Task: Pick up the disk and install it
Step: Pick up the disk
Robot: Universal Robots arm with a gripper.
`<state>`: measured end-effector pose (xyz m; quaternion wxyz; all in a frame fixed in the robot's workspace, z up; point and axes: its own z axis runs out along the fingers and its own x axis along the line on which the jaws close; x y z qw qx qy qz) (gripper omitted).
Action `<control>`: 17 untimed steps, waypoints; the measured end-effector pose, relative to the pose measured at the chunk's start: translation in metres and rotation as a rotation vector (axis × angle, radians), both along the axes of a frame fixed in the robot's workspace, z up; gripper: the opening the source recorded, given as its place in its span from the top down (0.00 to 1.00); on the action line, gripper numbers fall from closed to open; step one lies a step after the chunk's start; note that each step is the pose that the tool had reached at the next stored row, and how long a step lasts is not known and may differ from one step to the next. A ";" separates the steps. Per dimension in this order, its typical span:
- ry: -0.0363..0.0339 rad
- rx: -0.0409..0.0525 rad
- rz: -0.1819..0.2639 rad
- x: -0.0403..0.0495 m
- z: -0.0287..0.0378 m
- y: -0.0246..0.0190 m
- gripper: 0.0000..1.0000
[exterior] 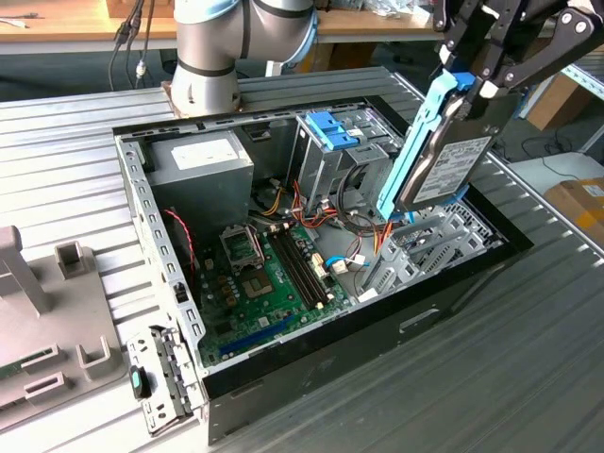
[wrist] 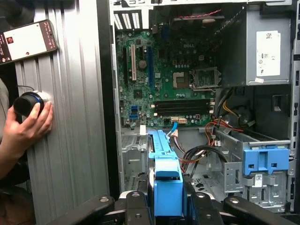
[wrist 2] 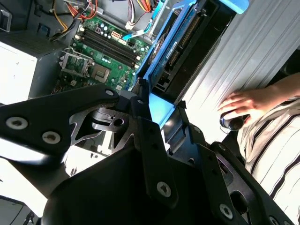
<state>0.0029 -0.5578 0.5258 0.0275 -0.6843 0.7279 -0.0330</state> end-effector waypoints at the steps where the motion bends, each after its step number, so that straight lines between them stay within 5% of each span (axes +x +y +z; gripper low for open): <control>1: 0.0000 -0.0002 0.000 0.0024 -0.0001 0.0000 0.63; 6: 0.0001 -0.0002 0.000 0.0033 -0.0002 -0.0001 0.63; 9: 0.0002 -0.0002 -0.001 0.0188 -0.0027 -0.0001 0.63; 17: 0.0002 -0.0003 -0.008 0.0286 -0.0140 -0.0041 0.63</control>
